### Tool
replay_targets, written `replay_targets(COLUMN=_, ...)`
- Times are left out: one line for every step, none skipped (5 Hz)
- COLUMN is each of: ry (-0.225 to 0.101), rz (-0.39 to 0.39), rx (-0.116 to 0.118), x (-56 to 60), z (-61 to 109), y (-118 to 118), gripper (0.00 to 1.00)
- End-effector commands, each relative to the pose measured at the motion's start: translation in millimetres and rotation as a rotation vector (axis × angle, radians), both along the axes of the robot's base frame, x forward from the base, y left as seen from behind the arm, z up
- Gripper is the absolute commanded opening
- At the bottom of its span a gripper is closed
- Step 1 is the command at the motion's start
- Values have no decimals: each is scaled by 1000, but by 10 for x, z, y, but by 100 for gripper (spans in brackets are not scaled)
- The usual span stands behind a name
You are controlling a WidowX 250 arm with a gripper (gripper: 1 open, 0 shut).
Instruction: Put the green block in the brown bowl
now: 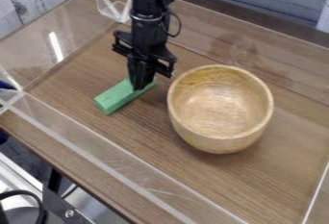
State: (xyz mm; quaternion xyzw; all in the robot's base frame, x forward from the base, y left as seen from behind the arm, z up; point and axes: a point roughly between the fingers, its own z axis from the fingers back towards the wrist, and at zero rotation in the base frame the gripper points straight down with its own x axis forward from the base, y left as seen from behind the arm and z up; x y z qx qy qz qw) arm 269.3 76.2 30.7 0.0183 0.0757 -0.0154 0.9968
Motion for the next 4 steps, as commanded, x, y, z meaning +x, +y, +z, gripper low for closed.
replay_targets(ry=4, rz=-2, rx=6, x=1, z=-28, y=26, gripper=0)
replay_targets(ry=9, rz=-2, rx=7, x=9, z=-61, y=41, gripper=0)
replay_targets(ry=13, rz=-3, rx=6, x=15, z=-92, y=53, gripper=0)
replay_targets(ry=-5, rz=4, rx=10, x=31, z=21, y=37, gripper=0)
